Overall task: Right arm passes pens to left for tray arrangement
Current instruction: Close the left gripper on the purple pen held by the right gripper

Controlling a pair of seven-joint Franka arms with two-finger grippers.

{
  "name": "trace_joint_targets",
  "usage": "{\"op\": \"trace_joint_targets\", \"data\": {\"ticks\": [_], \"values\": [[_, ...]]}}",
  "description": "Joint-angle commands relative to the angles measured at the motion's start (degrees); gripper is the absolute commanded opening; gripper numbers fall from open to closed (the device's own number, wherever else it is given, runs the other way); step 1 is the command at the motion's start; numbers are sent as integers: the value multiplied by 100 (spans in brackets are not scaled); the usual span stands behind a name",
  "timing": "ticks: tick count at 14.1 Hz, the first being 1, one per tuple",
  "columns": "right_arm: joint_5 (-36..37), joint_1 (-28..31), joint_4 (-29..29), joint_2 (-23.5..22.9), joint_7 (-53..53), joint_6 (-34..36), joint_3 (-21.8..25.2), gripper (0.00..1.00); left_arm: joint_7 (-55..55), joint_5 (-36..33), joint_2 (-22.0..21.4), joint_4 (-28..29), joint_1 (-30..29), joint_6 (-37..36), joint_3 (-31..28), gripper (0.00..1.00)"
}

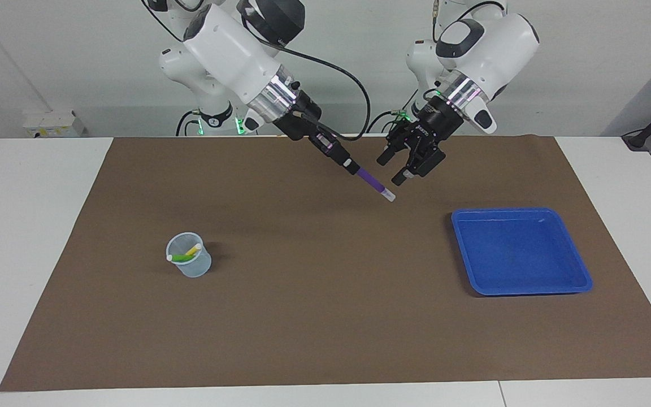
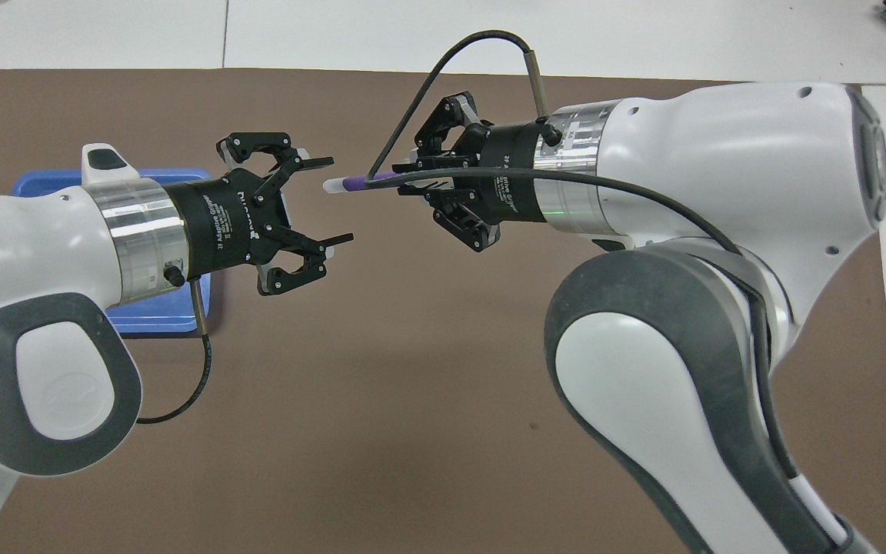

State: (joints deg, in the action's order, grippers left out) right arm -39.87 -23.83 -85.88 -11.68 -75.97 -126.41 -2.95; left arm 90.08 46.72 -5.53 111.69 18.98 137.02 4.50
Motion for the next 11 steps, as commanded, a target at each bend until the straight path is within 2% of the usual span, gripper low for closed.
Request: {"op": "trace_joint_targets", "data": {"ticks": [1,2,3,4,5,7,8,11], "values": [[-266,-60,-174,69,-59,-121,-39,0,9,127,-10,195,317,518,-72,75],[-310,-69,-183,61,-59,-95,-39,0,10,127,16,196,326,536,-72,70],[-371,-69,-183,43,-59,-68,-39,0,1,127,25,196,326,537,-72,53],[-407,-69,-183,43,-67,-68,-39,0,1,127,25,196,317,537,-72,29],[-407,-78,-183,43,-67,-68,-39,0,9,127,25,196,317,511,-72,21],[-416,-78,-192,43,-67,-68,-39,0,10,127,17,196,291,458,-72,25],[-416,-78,-192,43,-67,-68,-39,0,18,127,17,196,291,440,-72,34],[-416,-78,-192,43,-67,-68,-39,0,1,127,-1,196,256,283,-89,33]]}}
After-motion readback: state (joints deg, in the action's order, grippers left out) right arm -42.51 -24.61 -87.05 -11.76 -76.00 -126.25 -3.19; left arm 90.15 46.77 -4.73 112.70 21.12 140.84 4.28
